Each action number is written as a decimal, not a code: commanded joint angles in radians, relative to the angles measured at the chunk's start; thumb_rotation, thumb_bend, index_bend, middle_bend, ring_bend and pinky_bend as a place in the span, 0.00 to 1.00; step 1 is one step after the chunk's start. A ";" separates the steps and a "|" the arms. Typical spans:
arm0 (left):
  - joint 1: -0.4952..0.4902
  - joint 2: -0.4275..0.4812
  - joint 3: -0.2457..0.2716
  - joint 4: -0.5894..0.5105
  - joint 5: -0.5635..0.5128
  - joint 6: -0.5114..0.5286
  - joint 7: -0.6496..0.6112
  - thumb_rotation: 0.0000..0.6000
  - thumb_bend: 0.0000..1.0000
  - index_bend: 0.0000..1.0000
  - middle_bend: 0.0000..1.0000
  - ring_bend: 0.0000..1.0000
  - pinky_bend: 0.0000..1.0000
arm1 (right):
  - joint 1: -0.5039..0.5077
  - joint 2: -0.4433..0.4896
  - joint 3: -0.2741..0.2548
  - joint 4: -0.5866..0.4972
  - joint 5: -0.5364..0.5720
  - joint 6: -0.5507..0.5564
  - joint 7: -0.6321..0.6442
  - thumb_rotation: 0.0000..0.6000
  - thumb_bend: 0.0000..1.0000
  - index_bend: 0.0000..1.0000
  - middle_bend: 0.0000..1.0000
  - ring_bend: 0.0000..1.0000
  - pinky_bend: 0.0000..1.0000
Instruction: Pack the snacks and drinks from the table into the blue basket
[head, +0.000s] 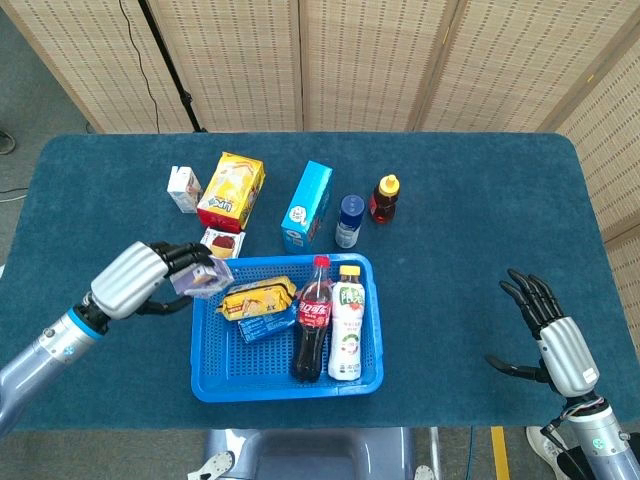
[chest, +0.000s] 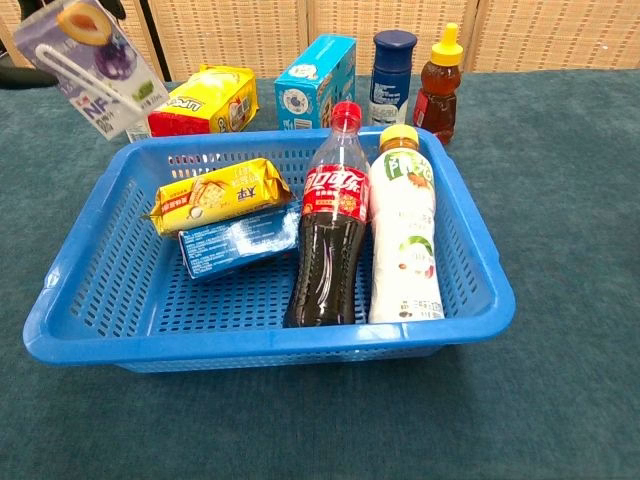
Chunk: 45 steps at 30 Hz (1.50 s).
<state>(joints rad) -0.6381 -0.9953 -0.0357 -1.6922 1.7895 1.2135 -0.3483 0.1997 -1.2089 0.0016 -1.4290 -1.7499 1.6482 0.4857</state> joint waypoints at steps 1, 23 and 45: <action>-0.006 0.022 0.039 -0.079 0.062 -0.024 0.082 1.00 0.39 0.51 0.53 0.44 0.50 | 0.000 0.001 0.001 0.001 0.001 0.000 0.002 1.00 0.00 0.00 0.00 0.00 0.00; -0.014 -0.082 0.072 -0.164 -0.016 -0.160 0.305 1.00 0.24 0.00 0.00 0.00 0.00 | -0.004 0.009 0.013 0.003 0.012 0.008 0.017 1.00 0.00 0.00 0.00 0.00 0.00; 0.465 -0.022 0.134 0.085 -0.300 0.340 0.152 1.00 0.22 0.00 0.00 0.00 0.00 | -0.035 -0.001 0.061 -0.014 0.033 0.072 -0.175 1.00 0.00 0.00 0.00 0.00 0.00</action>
<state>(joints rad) -0.2364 -0.9910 0.1021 -1.6622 1.5588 1.5098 -0.1660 0.1734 -1.2036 0.0492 -1.4450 -1.7313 1.7118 0.3692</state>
